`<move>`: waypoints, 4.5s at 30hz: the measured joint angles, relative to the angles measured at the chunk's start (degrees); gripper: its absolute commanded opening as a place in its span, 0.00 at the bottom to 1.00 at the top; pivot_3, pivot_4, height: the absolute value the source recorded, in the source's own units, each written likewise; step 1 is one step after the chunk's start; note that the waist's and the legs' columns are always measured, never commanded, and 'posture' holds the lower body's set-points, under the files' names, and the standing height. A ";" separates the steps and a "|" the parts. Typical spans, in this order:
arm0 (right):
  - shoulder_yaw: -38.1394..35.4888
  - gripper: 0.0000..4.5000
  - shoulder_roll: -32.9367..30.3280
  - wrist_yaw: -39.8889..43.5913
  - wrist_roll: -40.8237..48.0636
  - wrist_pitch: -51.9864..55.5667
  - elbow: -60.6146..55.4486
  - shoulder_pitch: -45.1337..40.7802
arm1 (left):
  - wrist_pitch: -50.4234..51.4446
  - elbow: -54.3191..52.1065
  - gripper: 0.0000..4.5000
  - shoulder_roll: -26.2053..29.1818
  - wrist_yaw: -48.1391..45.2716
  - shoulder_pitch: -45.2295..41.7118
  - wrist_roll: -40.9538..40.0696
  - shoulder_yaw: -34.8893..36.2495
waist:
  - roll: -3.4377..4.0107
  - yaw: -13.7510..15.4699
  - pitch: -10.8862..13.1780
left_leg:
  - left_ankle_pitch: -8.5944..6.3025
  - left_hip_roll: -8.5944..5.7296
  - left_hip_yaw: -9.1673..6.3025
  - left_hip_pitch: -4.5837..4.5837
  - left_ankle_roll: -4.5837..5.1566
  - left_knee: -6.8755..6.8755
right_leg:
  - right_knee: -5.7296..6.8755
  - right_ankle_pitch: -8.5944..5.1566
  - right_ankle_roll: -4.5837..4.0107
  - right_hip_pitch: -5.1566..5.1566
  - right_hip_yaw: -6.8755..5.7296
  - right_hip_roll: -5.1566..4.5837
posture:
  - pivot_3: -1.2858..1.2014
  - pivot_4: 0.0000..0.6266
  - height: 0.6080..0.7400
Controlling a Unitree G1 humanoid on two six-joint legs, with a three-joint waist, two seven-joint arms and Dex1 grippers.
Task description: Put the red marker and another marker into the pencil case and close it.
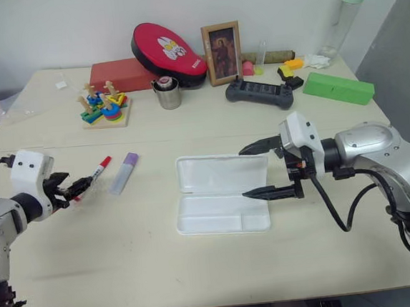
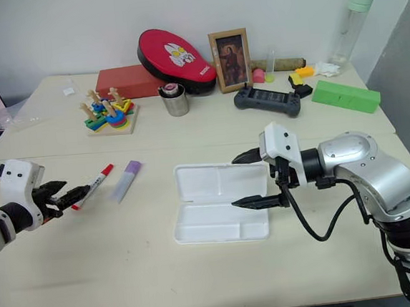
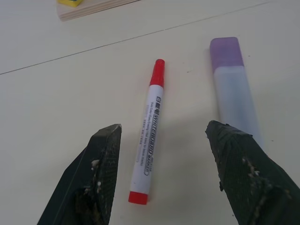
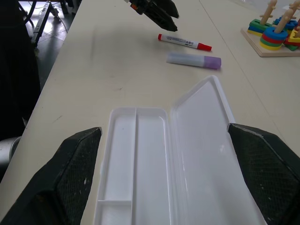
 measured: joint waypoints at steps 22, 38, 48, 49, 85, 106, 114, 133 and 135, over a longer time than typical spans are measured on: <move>-1.28 1.00 -1.62 -1.08 2.26 2.10 -1.69 0.06 | -12.57 31.84 0.68 -2.64 -7.16 -19.84 8.30 -12.79 | 0.00 -0.06 0.00 | 0.02 -0.01 -0.04 -0.01 -0.01 0.11 | 0.70 -0.06 -0.05 -0.23 -0.01 0.02 | 0.52 0.24 1.00; -1.18 1.00 -3.79 0.32 2.21 0.51 -4.34 -0.73 | -14.78 41.14 0.50 -2.98 -10.12 -25.37 11.19 -14.48 | 0.01 -0.07 0.00 | 0.04 -0.01 -0.05 0.00 -0.01 0.13 | 0.77 -0.08 -0.03 -0.22 -0.02 0.02 | 0.52 0.24 1.00; -1.01 1.00 -3.83 0.27 1.56 0.46 -4.34 -1.04 | -12.86 42.18 0.09 -2.98 -11.15 -26.50 11.20 -14.40 | 0.01 0.00 0.00 | 0.04 -0.01 -0.04 0.00 -0.01 0.13 | 0.77 -0.07 -0.03 -0.21 -0.02 0.02 | 0.52 0.24 1.00; -1.01 1.00 -3.83 0.27 1.52 0.46 -4.34 -1.04 | -12.86 42.18 0.09 -2.98 -11.37 -26.50 11.20 -14.40 | 0.01 0.00 0.00 | 0.04 -0.01 -0.04 0.00 -0.01 0.13 | 0.77 -0.07 -0.03 -0.21 -0.02 0.02 | 0.52 0.24 1.00; -0.45 1.00 -8.91 3.56 -6.64 -8.32 -1.84 4.29 | 3.92 -21.78 0.09 -1.13 -25.80 -22.35 -6.58 -20.86 | -0.11 0.07 0.08 | 0.04 -0.01 -0.03 -0.01 -0.01 0.14 | 0.73 -0.12 0.01 -0.22 0.02 0.02 | 0.52 0.24 1.00; -0.41 1.00 -9.48 3.26 -6.86 -7.81 -2.54 5.53 | -19.19 -12.51 0.09 -12.01 -30.01 -20.79 9.91 -41.71 | -0.09 0.03 0.08 | 0.04 -0.01 -0.02 -0.02 0.00 0.24 | 0.69 -0.12 0.01 -0.14 0.05 0.04 | 0.52 0.24 1.00; -0.86 1.00 -9.75 3.12 -6.68 -6.84 -3.03 5.63 | -21.57 -10.86 0.26 -15.70 -28.35 -20.02 12.75 -42.47 | -0.09 0.03 0.08 | 0.04 -0.01 -0.03 -0.01 0.00 0.27 | 0.70 -0.12 0.01 -0.12 0.06 0.04 | 0.52 0.24 1.00; -1.27 1.00 -9.78 2.32 -6.45 -6.41 -2.92 5.47 | -11.06 -21.78 0.99 -10.63 -33.39 -17.73 2.29 -35.86 | -0.08 -0.37 0.08 | 0.04 -0.01 -0.04 -0.01 0.00 0.25 | 0.70 -0.12 0.02 -0.12 0.06 0.04 | 0.52 0.24 1.00; -1.54 1.00 -10.10 2.64 -6.44 -6.61 -2.08 5.08 | -7.81 -25.10 0.99 -7.47 -35.37 -16.31 -2.09 -32.70 | -0.06 -0.47 0.09 | 0.04 -0.01 -0.05 -0.01 0.00 0.24 | 0.71 -0.13 0.02 -0.13 0.05 0.04 | 0.52 0.24 1.00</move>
